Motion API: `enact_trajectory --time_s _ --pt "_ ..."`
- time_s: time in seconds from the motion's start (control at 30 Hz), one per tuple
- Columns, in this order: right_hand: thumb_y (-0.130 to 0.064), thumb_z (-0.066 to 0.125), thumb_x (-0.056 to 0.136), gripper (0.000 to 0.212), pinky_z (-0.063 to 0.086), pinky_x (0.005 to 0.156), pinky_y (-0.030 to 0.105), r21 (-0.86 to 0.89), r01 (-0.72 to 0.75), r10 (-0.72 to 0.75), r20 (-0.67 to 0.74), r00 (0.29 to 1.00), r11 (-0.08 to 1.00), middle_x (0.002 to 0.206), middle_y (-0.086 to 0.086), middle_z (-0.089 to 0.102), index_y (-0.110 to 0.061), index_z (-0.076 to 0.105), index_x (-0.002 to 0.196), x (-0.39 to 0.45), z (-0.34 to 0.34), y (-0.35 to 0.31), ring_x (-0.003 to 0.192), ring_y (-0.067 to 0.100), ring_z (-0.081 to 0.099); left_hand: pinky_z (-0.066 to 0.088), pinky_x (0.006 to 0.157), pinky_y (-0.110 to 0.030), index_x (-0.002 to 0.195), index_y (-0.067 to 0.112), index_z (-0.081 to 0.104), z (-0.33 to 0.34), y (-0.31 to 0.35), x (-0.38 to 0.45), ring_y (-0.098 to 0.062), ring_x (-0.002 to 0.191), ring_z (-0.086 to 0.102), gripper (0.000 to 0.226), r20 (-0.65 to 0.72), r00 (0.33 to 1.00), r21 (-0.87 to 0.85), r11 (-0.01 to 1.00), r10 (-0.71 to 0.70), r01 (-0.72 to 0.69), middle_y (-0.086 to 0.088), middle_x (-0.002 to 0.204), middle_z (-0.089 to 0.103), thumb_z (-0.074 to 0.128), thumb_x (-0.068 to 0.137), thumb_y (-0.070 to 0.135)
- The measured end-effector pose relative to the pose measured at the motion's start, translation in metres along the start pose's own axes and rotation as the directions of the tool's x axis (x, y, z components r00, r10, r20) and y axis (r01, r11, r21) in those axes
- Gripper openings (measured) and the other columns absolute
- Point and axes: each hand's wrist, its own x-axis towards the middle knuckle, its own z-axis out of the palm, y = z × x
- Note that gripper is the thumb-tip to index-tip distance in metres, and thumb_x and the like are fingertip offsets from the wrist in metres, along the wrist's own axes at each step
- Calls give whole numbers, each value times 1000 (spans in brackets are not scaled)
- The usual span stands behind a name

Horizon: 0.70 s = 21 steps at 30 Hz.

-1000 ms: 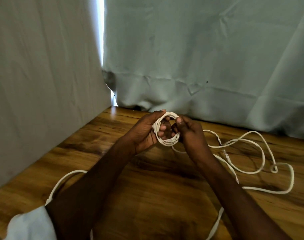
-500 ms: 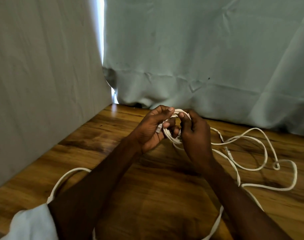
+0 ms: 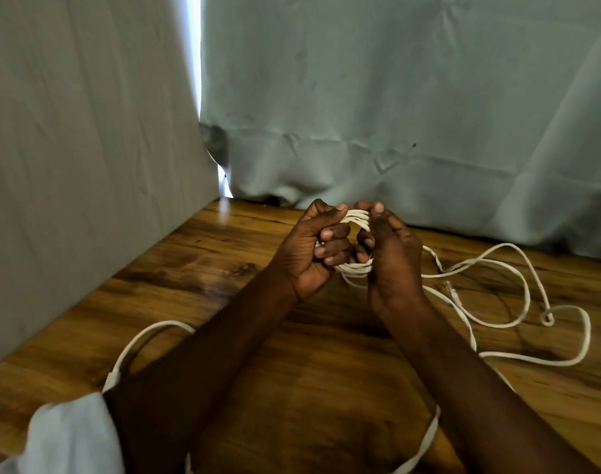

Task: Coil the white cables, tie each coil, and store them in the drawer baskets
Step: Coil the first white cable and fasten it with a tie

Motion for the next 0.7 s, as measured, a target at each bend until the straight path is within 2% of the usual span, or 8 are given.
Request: enact_trajectory --time_s 0.1,0.17,0.23,0.33,0.43,0.53,0.6,0.7 --pt "-30 51 107 23 34 43 17 309 -299 274 123 954 903 48 -6 40 -13 67 103 4 0 -4 33 3 35 24 33 -16 76 23 42 -2 5 -1 -2 30 30 32 3 1000 39 999 -5 4 6 52 37 44 105 9" --pt "-30 45 108 26 29 42 15 442 -405 348 207 914 801 45 -5 38 -15 64 98 7 -3 -6 28 3 32 29 36 -16 80 22 45 -2 8 -2 -3 33 32 27 7 1000 89 996 -21 21 4 55 41 46 103 8" --pt "-29 46 106 25 26 40 14 534 -424 345 246 906 732 44 -4 39 -16 64 95 9 -5 -9 25 5 32 29 38 -17 84 19 47 0 9 -2 -3 34 35 19 24 999 126 992 -25 22 0 61 46 48 100 7" --pt "-27 57 89 14 25 38 15 603 -383 305 232 924 700 46 -2 41 -19 64 98 11 -6 -12 28 7 35 26 39 -17 89 17 47 4 8 0 -3 35 36 12 56 998 125 992 -19 12 -7 69 54 50 95 6" --pt "-27 57 86 16 27 37 15 586 -377 301 227 926 717 48 -3 44 -20 64 99 14 -8 -11 30 6 37 29 40 -18 91 17 47 0 9 0 -4 36 36 11 85 996 109 994 -25 15 -7 70 54 49 95 6" --pt "-28 56 89 17 30 41 16 473 -383 295 252 922 793 52 -4 44 -19 65 100 15 -10 -8 33 4 36 34 42 -20 91 17 48 -8 9 1 -5 39 36 14 105 994 57 998 -34 28 -2 68 47 46 98 6" --pt "-29 53 99 22 33 47 19 347 -331 256 246 935 877 58 -5 42 -15 66 110 14 -11 -4 39 2 35 34 41 -20 90 17 49 -13 9 2 -5 39 35 16 74 997 41 999 -13 10 -1 66 45 43 100 6" --pt "-24 47 108 27 33 51 20 170 -173 145 165 976 970 58 -8 41 -10 68 117 11 -7 5 43 0 33 30 41 -18 88 18 48 -14 11 4 -4 38 34 14 47 999 52 999 15 -17 0 63 44 45 98 8"
